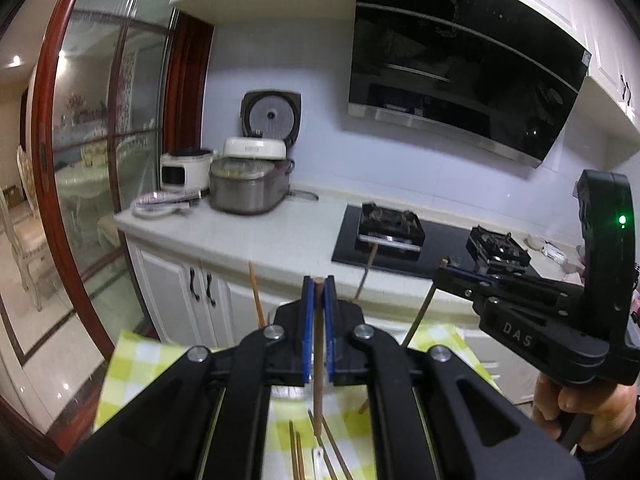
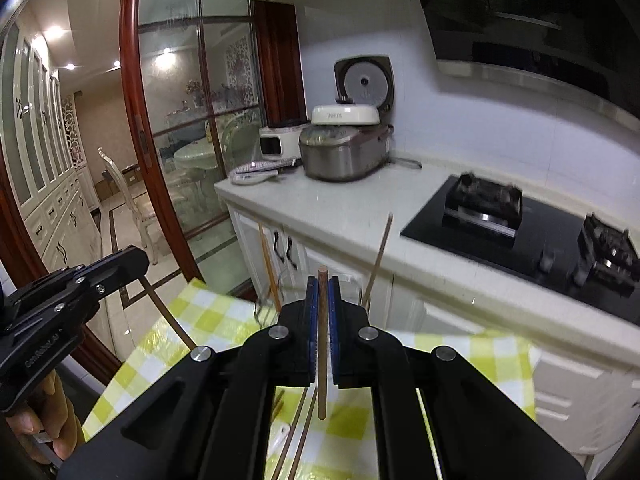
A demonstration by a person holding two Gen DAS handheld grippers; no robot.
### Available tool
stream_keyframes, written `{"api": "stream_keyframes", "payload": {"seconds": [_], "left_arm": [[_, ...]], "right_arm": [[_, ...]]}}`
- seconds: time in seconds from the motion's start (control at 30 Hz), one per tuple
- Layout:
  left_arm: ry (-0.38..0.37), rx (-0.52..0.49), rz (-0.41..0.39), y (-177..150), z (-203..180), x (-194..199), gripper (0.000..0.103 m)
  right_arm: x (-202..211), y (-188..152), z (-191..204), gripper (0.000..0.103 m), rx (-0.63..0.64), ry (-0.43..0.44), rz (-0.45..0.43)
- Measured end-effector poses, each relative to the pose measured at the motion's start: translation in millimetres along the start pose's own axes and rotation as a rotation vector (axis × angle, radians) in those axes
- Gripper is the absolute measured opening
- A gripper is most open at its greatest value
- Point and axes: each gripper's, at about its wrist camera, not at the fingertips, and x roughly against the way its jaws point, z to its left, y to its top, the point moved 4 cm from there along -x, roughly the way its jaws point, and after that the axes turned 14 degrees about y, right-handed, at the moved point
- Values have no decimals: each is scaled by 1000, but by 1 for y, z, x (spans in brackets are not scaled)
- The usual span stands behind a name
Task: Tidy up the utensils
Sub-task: 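Carry both held chopsticks up and lower them upright into the wire rack, then open both tools to release the chopsticks into the rack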
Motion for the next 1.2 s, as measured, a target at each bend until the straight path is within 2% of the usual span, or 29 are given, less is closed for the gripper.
{"api": "stream_keyframes", "payload": {"seconds": [0.33, 0.53, 0.63, 0.9, 1.2], "left_arm": [[41, -19, -94, 67, -10, -9, 5], [74, 11, -122, 78, -6, -35, 5], [84, 28, -108, 70, -4, -59, 5], [115, 58, -30, 27, 3, -125, 5], [137, 47, 55, -17, 9, -166, 5]], "right_arm": [[14, 85, 2, 6, 26, -20, -82], [6, 113, -4, 6, 29, -24, -139], [-10, 110, -10, 6, 23, -19, -134], [-71, 70, -37, 6, 10, -16, -79], [-117, 23, -53, 6, 15, -35, -25]]}}
